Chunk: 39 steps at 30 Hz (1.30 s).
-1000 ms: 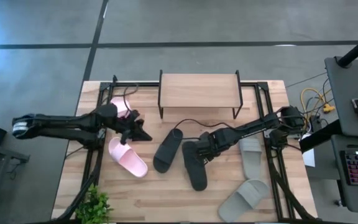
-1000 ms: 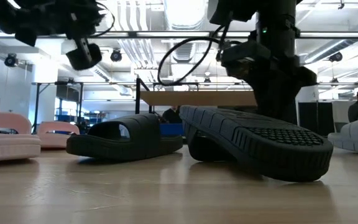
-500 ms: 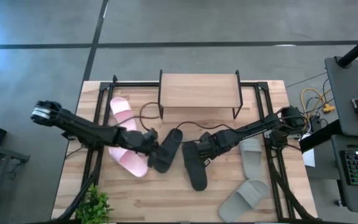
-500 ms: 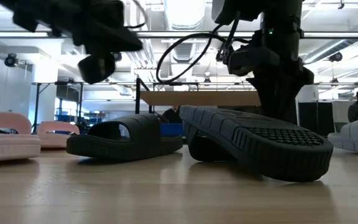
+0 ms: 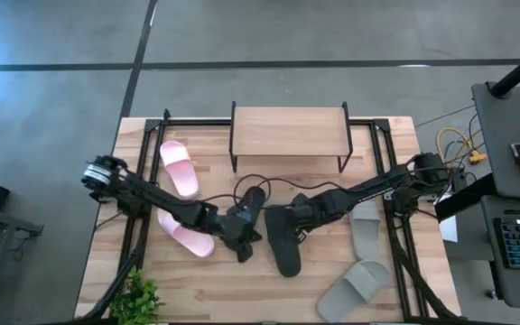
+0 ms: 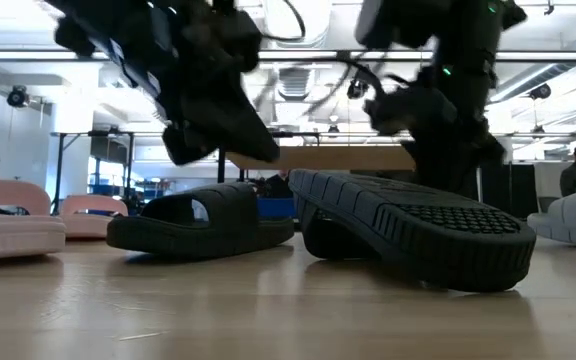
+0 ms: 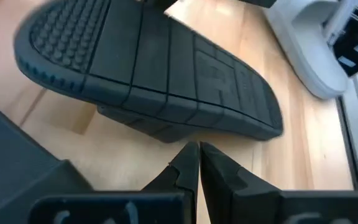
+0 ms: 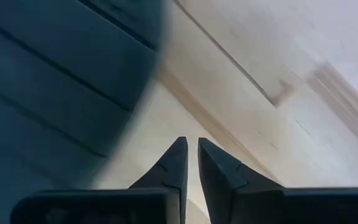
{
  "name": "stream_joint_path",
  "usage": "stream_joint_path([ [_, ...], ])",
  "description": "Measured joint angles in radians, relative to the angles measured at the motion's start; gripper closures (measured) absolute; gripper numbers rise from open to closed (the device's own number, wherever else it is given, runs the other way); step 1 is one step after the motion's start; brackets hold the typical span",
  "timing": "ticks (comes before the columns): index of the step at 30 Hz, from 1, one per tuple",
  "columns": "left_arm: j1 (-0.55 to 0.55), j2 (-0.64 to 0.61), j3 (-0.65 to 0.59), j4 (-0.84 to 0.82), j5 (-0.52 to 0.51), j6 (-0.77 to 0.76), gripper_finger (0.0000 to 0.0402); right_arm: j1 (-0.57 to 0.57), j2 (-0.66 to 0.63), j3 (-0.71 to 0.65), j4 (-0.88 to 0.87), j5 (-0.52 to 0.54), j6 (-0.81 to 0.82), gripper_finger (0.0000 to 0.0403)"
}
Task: Pick and place slides into the shelf
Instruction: Put the right black slide on the shelf
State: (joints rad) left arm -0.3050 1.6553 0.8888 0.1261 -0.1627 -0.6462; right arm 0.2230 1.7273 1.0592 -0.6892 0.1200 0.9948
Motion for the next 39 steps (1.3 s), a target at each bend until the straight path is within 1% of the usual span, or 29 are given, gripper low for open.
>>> stream_joint_path([
  [2,0.001,0.023,0.009,0.003,-0.001,-0.003,0.0402,0.005,-0.003,-0.033,0.017,-0.003,0.004,0.0376],
  [4,0.000,0.043,0.016,0.041,0.000,-0.003,0.0402,0.009,-0.010,-0.062,0.055,-0.020,-0.007,0.0375],
  [7,0.000,0.057,0.017,0.087,0.000,-0.006,0.0402,0.013,-0.018,-0.083,0.154,-0.046,-0.027,0.0375],
  [14,0.003,0.061,-0.001,0.057,-0.032,-0.032,0.0401,0.014,-0.019,-0.062,0.308,-0.049,-0.070,0.0375],
  [18,0.000,0.057,-0.014,0.035,-0.035,-0.079,0.0401,0.014,-0.017,-0.020,0.303,-0.048,-0.100,0.0375],
  [24,-0.001,0.057,-0.024,0.021,-0.035,-0.081,0.0401,0.015,-0.017,0.041,0.303,-0.069,-0.143,0.0375],
  [26,-0.001,0.059,-0.026,0.013,-0.060,-0.081,0.0401,0.016,-0.019,0.061,0.321,-0.084,-0.146,0.0375],
  [28,0.005,0.063,-0.028,0.027,-0.118,-0.081,0.0401,0.021,-0.019,0.088,0.369,-0.096,-0.167,0.0375],
  [31,0.011,0.057,-0.024,0.040,-0.175,-0.082,0.0401,0.028,-0.017,0.102,0.414,-0.148,-0.215,0.0374],
  [33,0.011,0.058,-0.025,0.026,-0.172,-0.082,0.0401,0.032,-0.015,0.119,0.477,-0.171,-0.235,0.0374],
  [37,0.012,0.039,-0.025,0.014,-0.135,-0.081,0.0401,0.033,-0.017,0.132,0.433,-0.127,-0.237,0.0374],
  [39,0.006,0.014,-0.024,-0.028,-0.115,-0.081,0.0401,0.031,-0.016,0.132,0.402,-0.121,-0.237,0.0374],
])
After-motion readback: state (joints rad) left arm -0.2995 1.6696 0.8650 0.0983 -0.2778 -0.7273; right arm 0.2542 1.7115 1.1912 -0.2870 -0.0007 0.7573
